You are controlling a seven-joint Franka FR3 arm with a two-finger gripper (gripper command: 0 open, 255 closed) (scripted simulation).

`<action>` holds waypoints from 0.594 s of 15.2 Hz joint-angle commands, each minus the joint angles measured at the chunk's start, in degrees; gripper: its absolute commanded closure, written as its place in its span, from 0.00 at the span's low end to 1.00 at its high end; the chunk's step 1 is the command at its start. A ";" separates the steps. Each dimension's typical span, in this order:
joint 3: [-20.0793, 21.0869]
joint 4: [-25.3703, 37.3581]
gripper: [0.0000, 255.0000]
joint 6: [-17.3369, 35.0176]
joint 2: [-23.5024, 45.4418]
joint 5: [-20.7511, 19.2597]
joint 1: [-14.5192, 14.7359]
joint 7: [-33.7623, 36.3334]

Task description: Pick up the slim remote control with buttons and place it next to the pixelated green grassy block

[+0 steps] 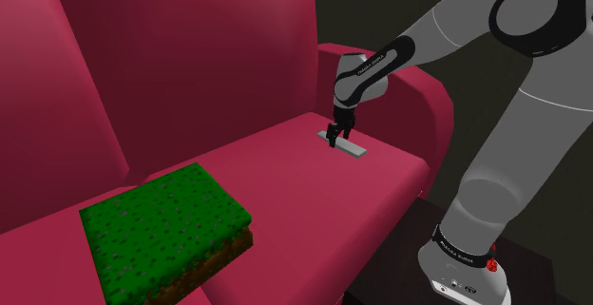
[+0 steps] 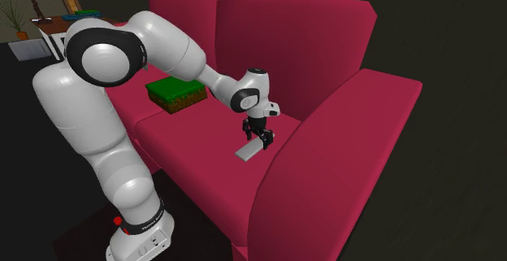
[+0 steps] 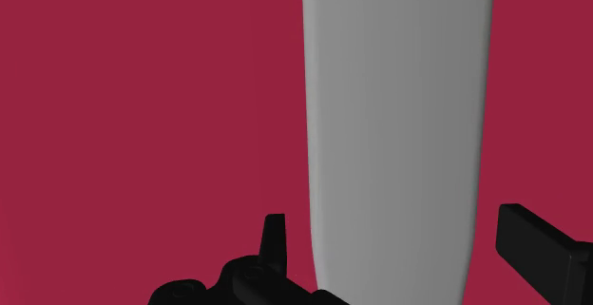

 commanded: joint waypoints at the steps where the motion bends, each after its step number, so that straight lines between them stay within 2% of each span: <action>1: -0.01 -0.01 0.00 0.05 0.03 0.01 0.00 -0.01; 4: 0.00 -0.01 0.00 0.04 0.02 0.00 0.00 -0.01; 5: 0.00 -0.01 1.00 0.04 0.02 0.00 0.00 -0.01; 9: 0.00 0.00 1.00 0.04 0.03 0.01 0.00 0.00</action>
